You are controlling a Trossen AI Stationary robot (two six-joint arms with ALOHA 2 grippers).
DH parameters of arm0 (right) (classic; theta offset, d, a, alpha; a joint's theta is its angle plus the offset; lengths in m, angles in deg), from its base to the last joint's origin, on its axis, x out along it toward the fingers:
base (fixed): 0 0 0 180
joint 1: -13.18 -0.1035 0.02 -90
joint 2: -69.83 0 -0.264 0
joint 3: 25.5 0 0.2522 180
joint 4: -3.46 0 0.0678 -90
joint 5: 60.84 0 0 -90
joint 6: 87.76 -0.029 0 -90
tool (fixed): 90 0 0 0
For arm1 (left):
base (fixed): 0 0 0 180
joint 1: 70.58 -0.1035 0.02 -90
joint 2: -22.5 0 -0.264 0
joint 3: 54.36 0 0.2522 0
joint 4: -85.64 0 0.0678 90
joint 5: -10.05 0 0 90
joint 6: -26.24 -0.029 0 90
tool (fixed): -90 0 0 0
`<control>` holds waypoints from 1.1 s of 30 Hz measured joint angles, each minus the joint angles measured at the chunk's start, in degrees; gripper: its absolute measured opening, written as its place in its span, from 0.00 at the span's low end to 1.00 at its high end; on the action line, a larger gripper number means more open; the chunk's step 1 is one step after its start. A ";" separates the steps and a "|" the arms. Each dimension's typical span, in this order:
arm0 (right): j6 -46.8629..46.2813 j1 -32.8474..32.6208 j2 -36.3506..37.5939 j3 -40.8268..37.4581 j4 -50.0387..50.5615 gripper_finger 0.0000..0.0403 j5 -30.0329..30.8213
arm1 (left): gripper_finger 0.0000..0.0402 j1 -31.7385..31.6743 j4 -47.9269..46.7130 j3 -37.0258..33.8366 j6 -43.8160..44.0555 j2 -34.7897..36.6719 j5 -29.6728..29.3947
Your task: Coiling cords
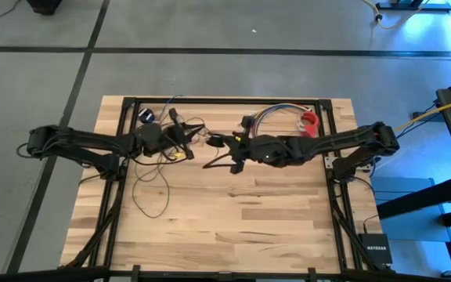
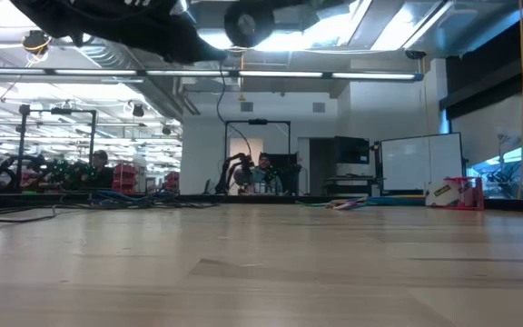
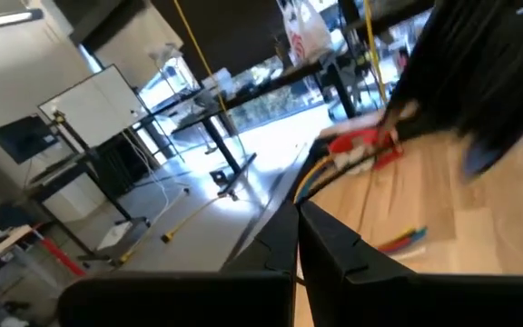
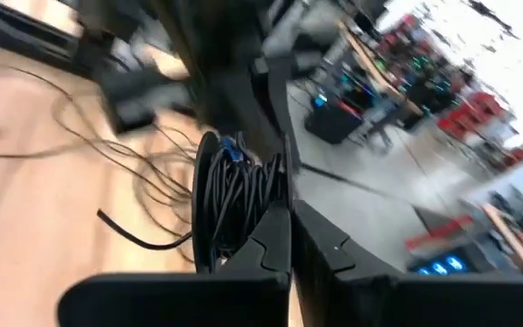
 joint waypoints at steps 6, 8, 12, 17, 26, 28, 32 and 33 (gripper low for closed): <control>0.11 1.60 -1.63 0.00 2.05 0.00 4.07 | 0.00 1.62 -2.61 -0.03 2.72 4.30 0.10; 0.14 2.46 -2.63 0.00 2.03 0.00 6.63 | 0.00 2.30 -3.89 -0.03 4.11 5.37 0.09; 0.27 4.42 -4.09 -0.11 1.79 0.00 7.57 | 0.00 3.67 -3.96 -0.03 7.01 6.65 -0.15; 0.29 6.18 -6.54 -0.15 1.34 0.00 9.68 | 0.00 5.51 -4.29 0.02 7.78 7.60 0.00; 1.52 6.16 -6.18 -0.22 -1.38 0.00 7.69 | 0.09 4.60 -18.40 0.04 11.77 6.79 0.75; 1.54 6.20 -6.08 -0.20 -1.61 0.00 7.71 | 0.16 4.00 -19.61 0.02 14.72 4.61 3.28; 1.54 6.23 -6.08 -0.20 -1.51 0.00 7.71 | 0.29 3.24 -15.83 0.04 18.57 -1.44 10.43; 1.53 6.23 -6.07 -0.20 -1.55 0.00 7.71 | 0.32 3.18 -14.75 0.04 18.79 -3.41 11.22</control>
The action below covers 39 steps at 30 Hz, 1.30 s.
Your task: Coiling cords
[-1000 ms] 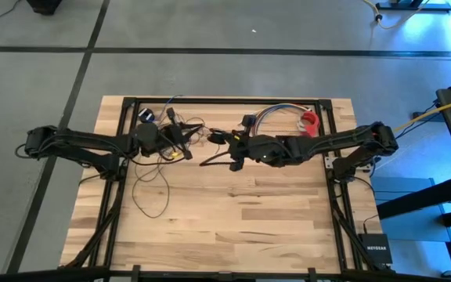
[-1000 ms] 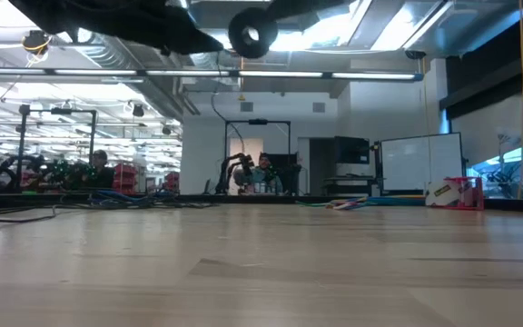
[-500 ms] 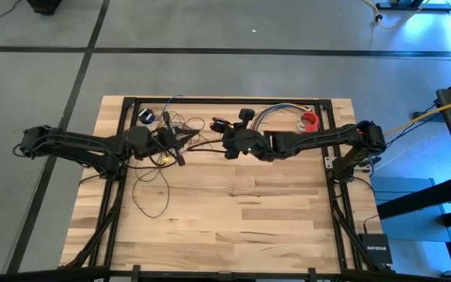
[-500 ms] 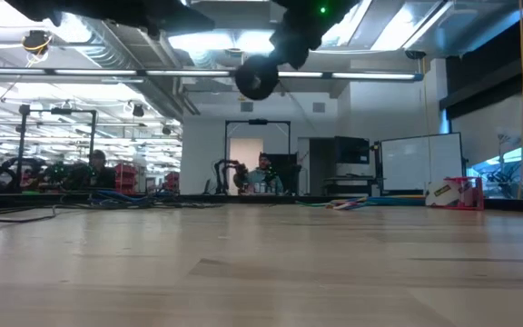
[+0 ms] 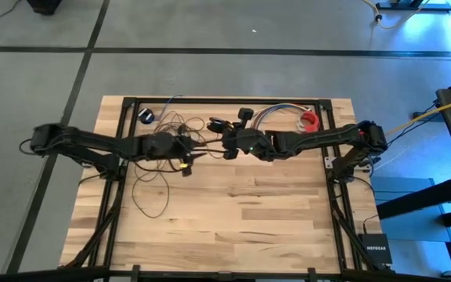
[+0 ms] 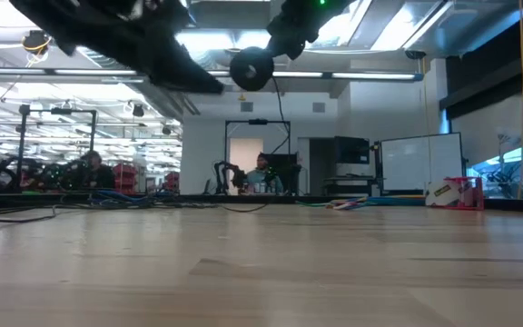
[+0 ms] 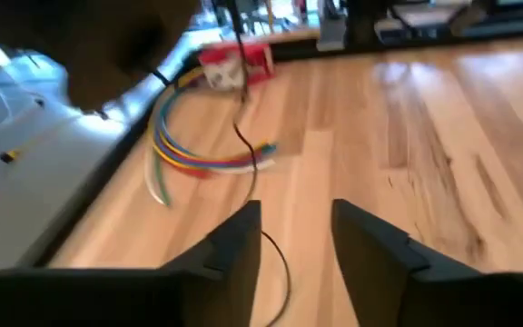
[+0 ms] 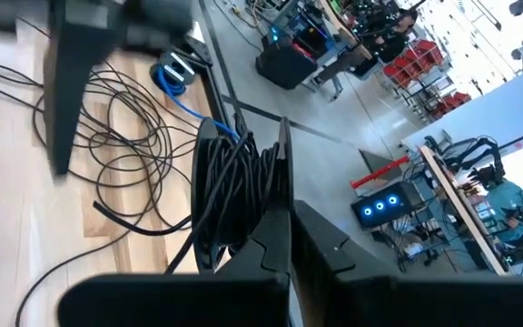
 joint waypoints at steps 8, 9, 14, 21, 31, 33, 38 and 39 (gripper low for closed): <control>-0.02 0.00 -0.02 0.02 0.12 0.01 0.14 | 0.40 -2.74 22.19 -0.02 -0.86 -19.72 0.19; -0.02 -0.02 -0.02 0.00 0.16 0.01 0.26 | 0.39 -3.23 24.73 -0.02 -1.09 -21.75 0.16; -0.02 -0.02 -0.01 0.01 0.19 0.01 0.44 | 0.37 -5.57 34.56 -0.02 -1.76 -29.94 0.15; -0.04 0.00 -0.02 0.02 0.13 0.01 0.38 | 0.36 -6.34 39.60 3.62 -5.34 -37.27 0.43; -0.26 -0.04 -0.02 0.02 0.09 0.01 0.00 | 0.12 -7.16 36.63 6.56 -7.98 -38.83 0.50; -0.32 -0.42 0.03 0.04 0.03 0.01 0.00 | 0.03 -7.98 34.69 6.47 -8.16 -38.82 0.45; -0.21 -3.28 1.56 0.04 -1.23 0.01 -0.01 | 0.02 -10.81 34.42 4.66 -7.98 -36.04 -1.10; -0.22 -3.87 1.93 0.12 -1.88 0.01 0.01 | 0.01 -11.34 34.47 4.06 -8.00 -34.74 -1.16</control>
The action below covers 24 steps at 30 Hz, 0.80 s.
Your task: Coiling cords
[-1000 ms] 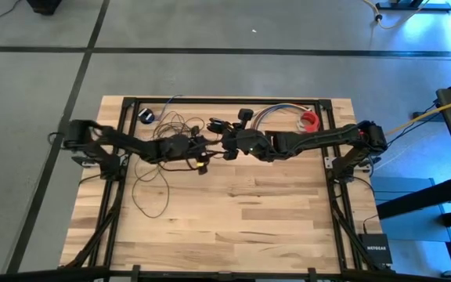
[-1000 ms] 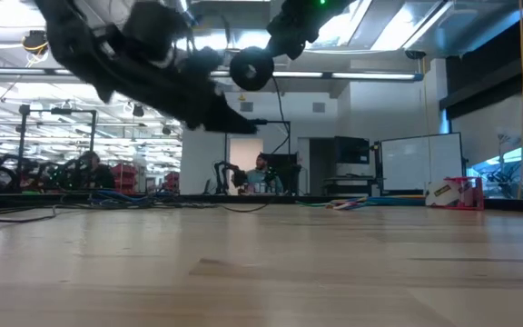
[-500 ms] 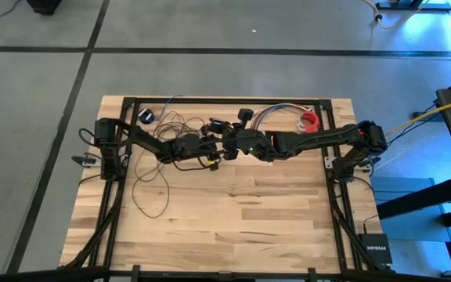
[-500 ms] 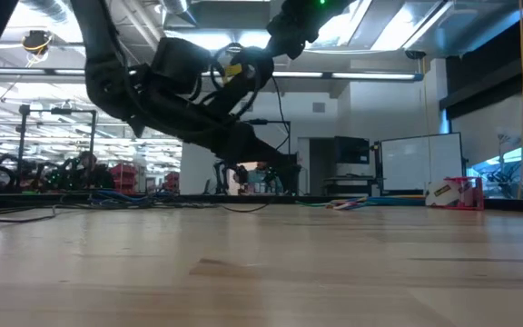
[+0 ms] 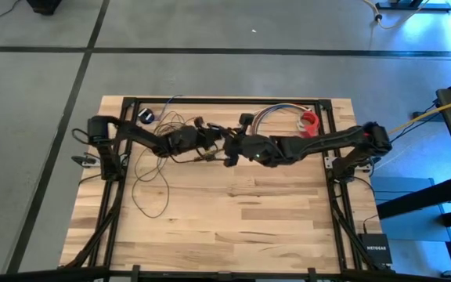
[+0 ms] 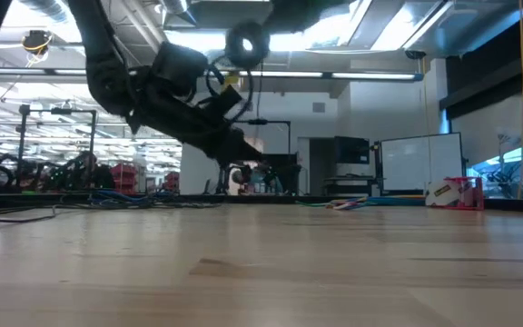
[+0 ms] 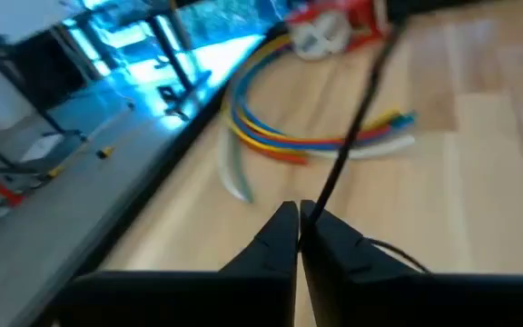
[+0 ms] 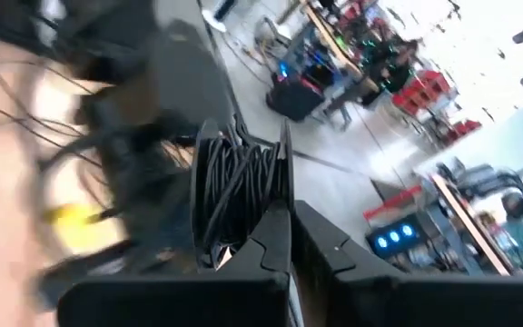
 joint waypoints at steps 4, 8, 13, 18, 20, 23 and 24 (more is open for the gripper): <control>-0.93 -1.63 0.62 0.05 0.91 0.01 -0.06 | 0.02 -1.72 -0.75 -2.97 -0.66 6.94 -0.20; -1.94 -2.59 0.58 0.03 0.81 0.01 -2.99 | 0.01 -3.33 -5.61 -4.62 -1.66 14.82 -0.18; -1.54 -2.59 0.50 -0.06 -2.47 0.00 -4.76 | 0.01 -4.92 -7.71 -6.22 -2.20 21.29 0.87; 2.29 -2.49 0.52 -0.06 -9.79 0.00 -10.64 | 0.01 -4.96 -6.96 -6.55 -0.97 21.02 3.82; 2.95 -2.52 0.52 -0.06 -11.41 0.00 -13.45 | 0.01 -4.93 -6.41 -6.55 -0.93 20.80 4.00; 3.04 -2.55 0.52 -0.06 -12.44 0.00 -16.54 | 0.01 -5.39 -4.99 -6.55 -1.41 20.83 3.98; 3.06 -2.55 0.52 -0.06 -12.02 0.00 -15.92 | 0.01 -5.56 -5.15 -6.54 -1.73 21.08 3.84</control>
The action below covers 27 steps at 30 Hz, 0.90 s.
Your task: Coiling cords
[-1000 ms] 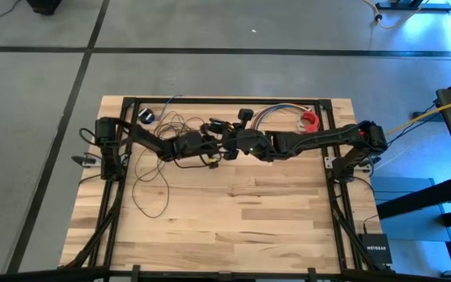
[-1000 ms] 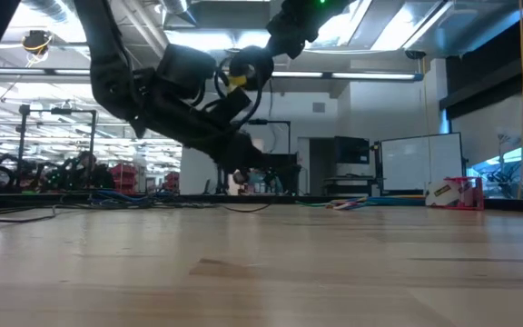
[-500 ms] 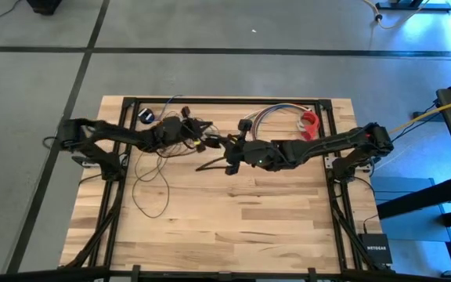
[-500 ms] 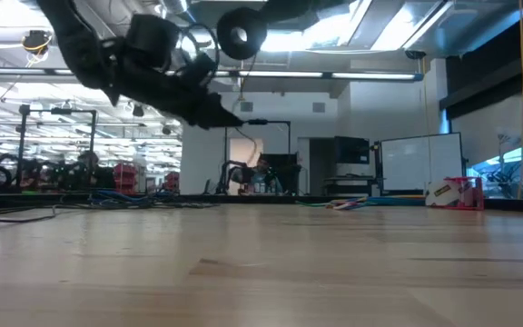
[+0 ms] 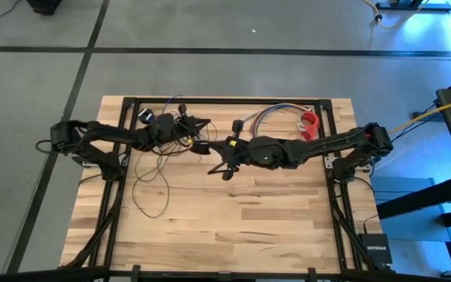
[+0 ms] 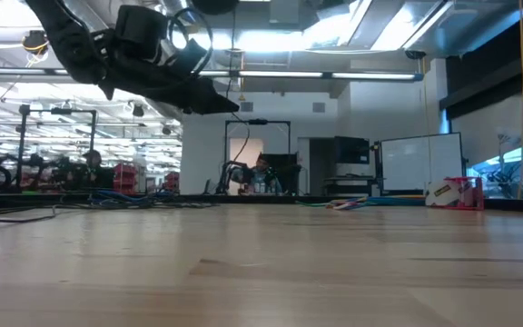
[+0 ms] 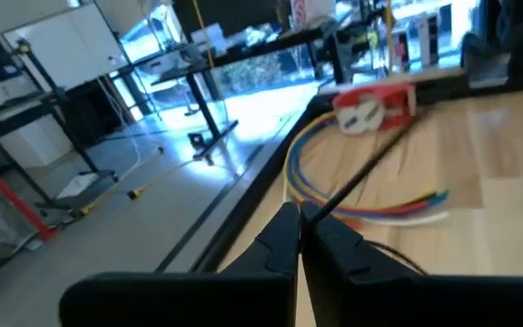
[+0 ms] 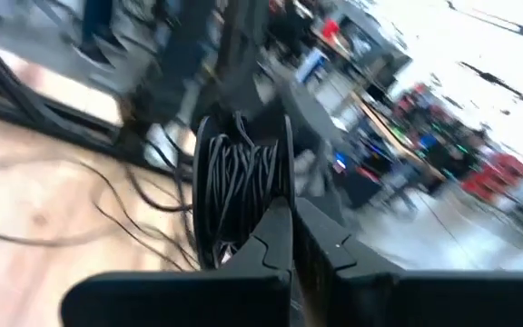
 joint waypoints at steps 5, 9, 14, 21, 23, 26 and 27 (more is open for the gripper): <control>1.68 -0.04 0.26 0.00 7.34 0.00 10.87 | 0.01 -0.33 -5.52 -0.28 -0.87 4.96 -1.17; 2.43 0.16 0.33 0.00 12.32 0.00 17.93 | 0.01 0.08 -14.96 -0.36 -1.49 11.31 -1.04; 3.16 2.06 0.08 0.00 16.06 0.00 19.24 | 0.01 1.35 -24.52 -0.34 -0.06 19.92 -1.02; 1.84 7.28 -3.53 -0.04 14.87 0.00 15.05 | 0.01 3.68 -26.03 -0.34 4.90 27.62 1.94; 1.48 8.56 -4.59 -0.04 14.48 0.00 15.21 | 0.01 4.71 -25.36 -0.34 5.67 28.54 3.11; 0.92 10.03 -6.32 -0.04 12.83 0.00 15.21 | 0.01 6.21 -24.31 -0.35 5.81 28.58 3.33; 0.45 10.37 -6.70 -0.04 12.57 0.00 14.80 | 0.01 6.61 -23.75 -0.41 5.85 28.31 3.31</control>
